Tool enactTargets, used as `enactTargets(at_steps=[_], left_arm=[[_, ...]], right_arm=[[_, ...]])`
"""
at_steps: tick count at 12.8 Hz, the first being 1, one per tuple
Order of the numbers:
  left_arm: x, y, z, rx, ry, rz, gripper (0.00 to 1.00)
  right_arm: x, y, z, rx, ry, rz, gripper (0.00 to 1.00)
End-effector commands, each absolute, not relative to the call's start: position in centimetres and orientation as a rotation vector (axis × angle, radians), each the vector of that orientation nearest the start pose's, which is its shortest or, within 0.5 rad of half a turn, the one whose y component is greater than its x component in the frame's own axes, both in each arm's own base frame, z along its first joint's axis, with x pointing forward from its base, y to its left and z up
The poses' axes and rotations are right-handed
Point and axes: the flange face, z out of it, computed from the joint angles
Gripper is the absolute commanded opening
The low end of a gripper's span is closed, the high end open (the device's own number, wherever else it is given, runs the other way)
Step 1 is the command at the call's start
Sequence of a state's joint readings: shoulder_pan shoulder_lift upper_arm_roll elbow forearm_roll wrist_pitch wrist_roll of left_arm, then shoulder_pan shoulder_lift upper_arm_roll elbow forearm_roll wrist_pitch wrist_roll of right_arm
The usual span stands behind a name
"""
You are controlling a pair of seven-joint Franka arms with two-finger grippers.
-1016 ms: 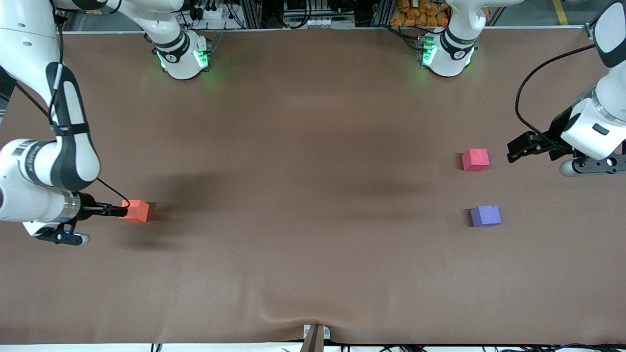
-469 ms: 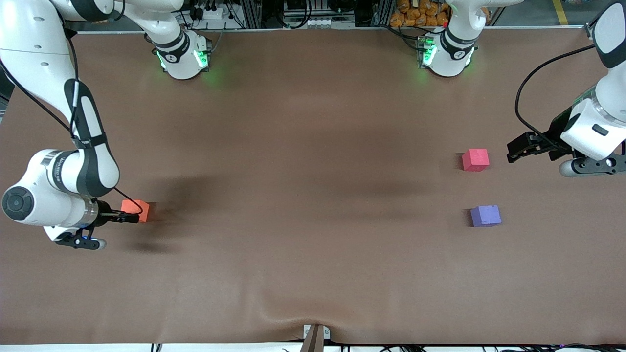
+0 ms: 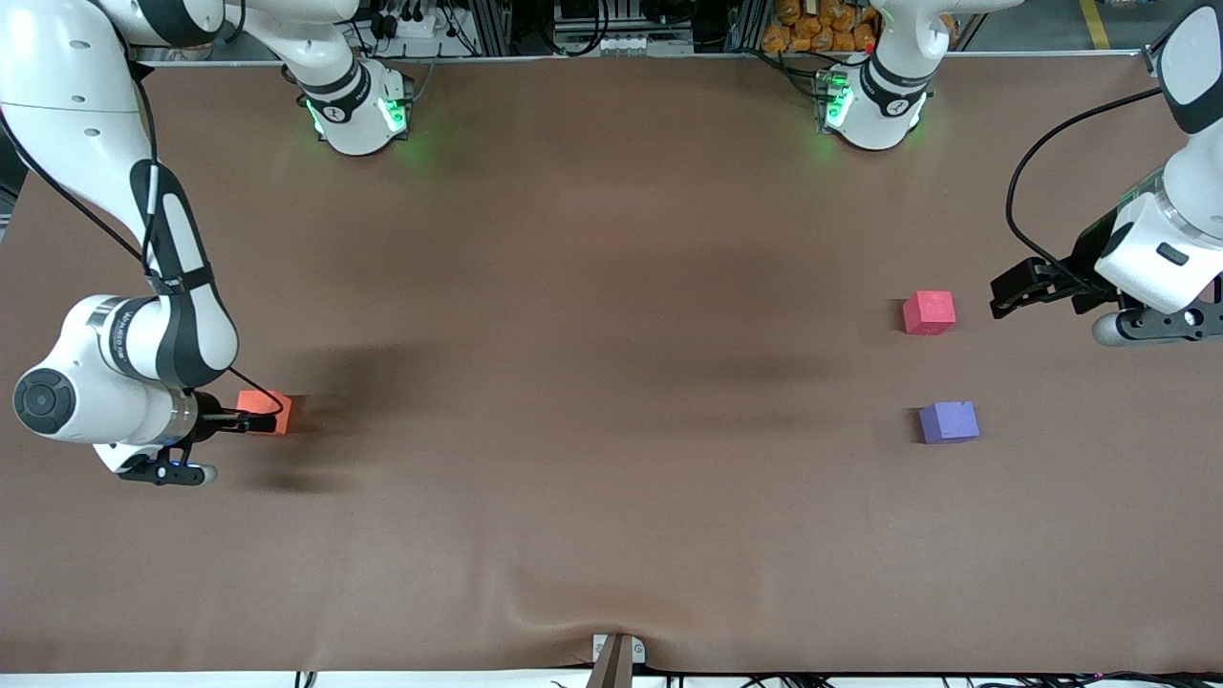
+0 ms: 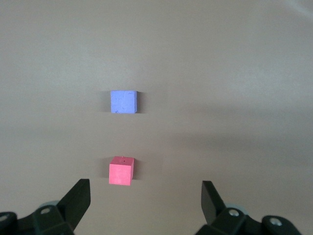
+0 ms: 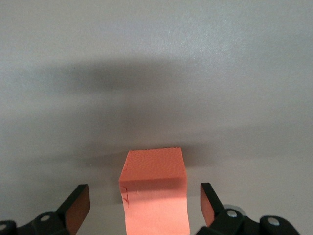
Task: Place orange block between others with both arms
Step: 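Close the right gripper on the orange cube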
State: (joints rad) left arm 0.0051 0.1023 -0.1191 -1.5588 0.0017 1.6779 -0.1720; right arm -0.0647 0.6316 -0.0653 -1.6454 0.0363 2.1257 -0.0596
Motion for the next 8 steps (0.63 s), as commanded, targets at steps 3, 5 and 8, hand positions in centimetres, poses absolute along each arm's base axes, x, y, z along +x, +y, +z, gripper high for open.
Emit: enactTargets(at_steps=[3, 5, 8], left_arm=[[59.05, -6.19, 58.17, -3.172, -0.057, -0.020, 1.00], [59.04, -6.19, 58.10, -3.172, -0.057, -0.017, 1.00], [59.08, -6.17, 58.01, -3.170, -0.057, -0.015, 1.00]], right_arm=[[65.38, -8.29, 22.40, -3.130, 0.056, 0.284, 1.00], [65.36, -8.19, 22.35, -3.130, 0.048, 0.284, 1.00], [65.05, -8.08, 21.80, -3.130, 0.045, 0.294, 1.00]])
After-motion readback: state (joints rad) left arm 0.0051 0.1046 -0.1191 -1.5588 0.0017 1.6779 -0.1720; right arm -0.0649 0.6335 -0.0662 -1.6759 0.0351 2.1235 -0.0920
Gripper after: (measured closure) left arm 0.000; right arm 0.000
